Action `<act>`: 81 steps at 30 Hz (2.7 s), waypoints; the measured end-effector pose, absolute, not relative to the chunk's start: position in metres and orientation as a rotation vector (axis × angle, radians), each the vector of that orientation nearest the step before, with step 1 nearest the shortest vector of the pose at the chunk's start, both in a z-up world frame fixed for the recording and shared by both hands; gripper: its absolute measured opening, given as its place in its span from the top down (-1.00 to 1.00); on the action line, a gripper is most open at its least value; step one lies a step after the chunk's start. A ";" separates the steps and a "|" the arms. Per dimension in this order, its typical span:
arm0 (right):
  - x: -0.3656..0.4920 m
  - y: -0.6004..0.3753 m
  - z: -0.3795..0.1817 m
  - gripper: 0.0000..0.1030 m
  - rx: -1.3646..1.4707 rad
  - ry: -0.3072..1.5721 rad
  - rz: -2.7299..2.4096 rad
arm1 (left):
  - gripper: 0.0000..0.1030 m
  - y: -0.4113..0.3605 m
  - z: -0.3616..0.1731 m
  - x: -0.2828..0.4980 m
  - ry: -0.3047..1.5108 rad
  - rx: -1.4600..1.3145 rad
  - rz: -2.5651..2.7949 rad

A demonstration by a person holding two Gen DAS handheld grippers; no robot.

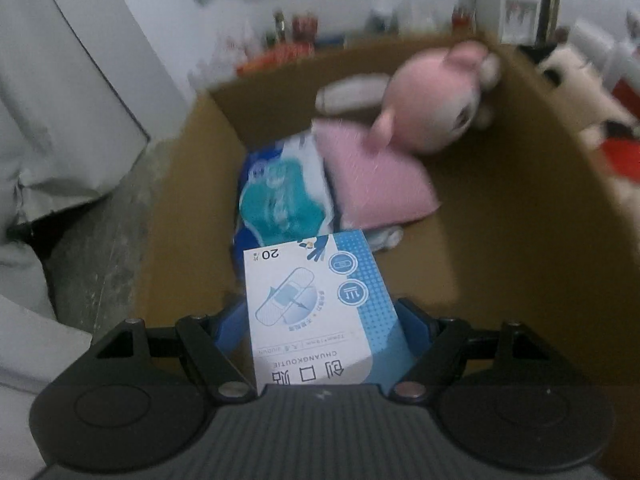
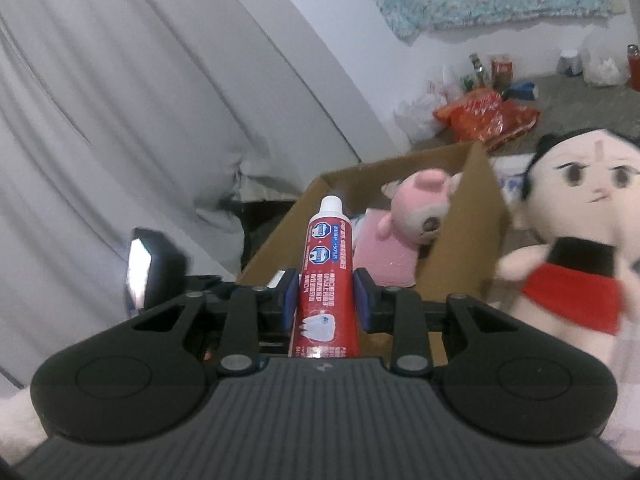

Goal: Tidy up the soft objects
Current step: 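Drop the bandage box into the box with the left tool while the right tool carries the toothpaste, then lower the toothpaste tube into the cardboard box and open the right tool, then move the left tool to the white tape roll while the right tool approaches the yogurt cup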

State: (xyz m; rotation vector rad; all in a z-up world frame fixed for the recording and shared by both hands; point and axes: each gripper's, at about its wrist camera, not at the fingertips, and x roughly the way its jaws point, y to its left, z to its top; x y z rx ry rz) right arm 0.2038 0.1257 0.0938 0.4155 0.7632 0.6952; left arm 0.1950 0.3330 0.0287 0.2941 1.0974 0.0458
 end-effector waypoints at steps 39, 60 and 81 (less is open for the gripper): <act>0.294 0.340 0.006 0.37 0.194 1.281 0.507 | -0.32 0.397 0.077 0.133 0.959 0.123 0.078; 0.274 0.330 -0.043 0.70 0.366 1.347 0.435 | -0.34 0.430 0.073 0.104 0.927 -0.019 0.109; 0.206 0.212 0.124 0.18 0.160 0.814 0.637 | -0.44 0.335 0.143 0.031 0.778 0.074 0.025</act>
